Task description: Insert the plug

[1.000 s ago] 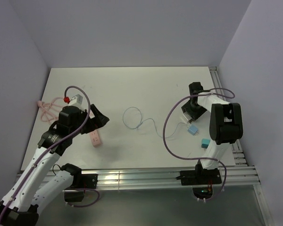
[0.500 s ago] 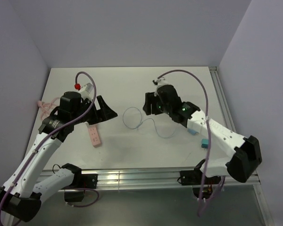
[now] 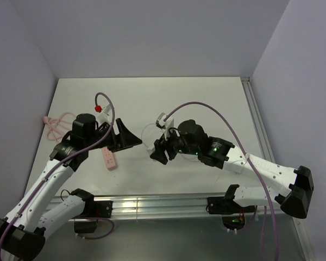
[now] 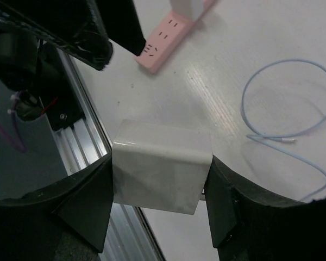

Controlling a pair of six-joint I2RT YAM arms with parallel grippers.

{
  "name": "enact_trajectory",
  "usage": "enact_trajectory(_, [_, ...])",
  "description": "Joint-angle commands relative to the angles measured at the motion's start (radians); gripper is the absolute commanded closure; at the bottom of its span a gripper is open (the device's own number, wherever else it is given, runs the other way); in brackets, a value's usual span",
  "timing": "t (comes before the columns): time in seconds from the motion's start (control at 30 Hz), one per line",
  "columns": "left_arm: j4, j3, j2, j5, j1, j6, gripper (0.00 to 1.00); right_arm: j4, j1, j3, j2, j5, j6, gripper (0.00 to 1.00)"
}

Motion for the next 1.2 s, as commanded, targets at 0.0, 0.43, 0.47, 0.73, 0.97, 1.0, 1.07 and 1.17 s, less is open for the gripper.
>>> enact_trajectory(0.0, [0.124, -0.005, -0.001, 0.064, -0.031, -0.068, 0.18, 0.087, 0.028, 0.020, -0.033, -0.051, -0.080, 1.00])
enact_trajectory(0.43, [0.161, -0.021, 0.065, 0.058, -0.158, -0.093, 0.18, 0.117, 0.094, 0.054, -0.015, -0.030, -0.085, 1.00])
enact_trajectory(0.47, [0.157, -0.019, 0.071, 0.058, -0.163, -0.091, 0.18, 0.117, 0.096, 0.055, -0.013, -0.028, -0.085, 1.00])
enact_trajectory(0.73, [0.157, -0.030, 0.106, 0.111, -0.198, -0.081, 0.25, 0.114, 0.117, 0.066, -0.024, -0.005, -0.092, 1.00])
enact_trajectory(0.97, [0.200, -0.060, 0.125, 0.193, -0.219, -0.085, 0.42, 0.087, 0.122, 0.083, -0.030, 0.010, -0.109, 1.00])
enact_trajectory(1.0, [0.226, -0.068, 0.126, 0.202, -0.221, -0.091, 0.51, 0.085, 0.122, 0.083, -0.028, 0.017, -0.108, 0.99])
enact_trajectory(1.07, [0.236, -0.068, 0.122, 0.200, -0.226, -0.102, 0.98, 0.074, 0.122, 0.083, -0.031, 0.045, -0.101, 0.78])
enact_trajectory(1.17, [0.219, -0.054, 0.085, 0.089, -0.226, -0.110, 1.00, 0.057, 0.123, 0.069, -0.047, 0.117, -0.040, 0.40])
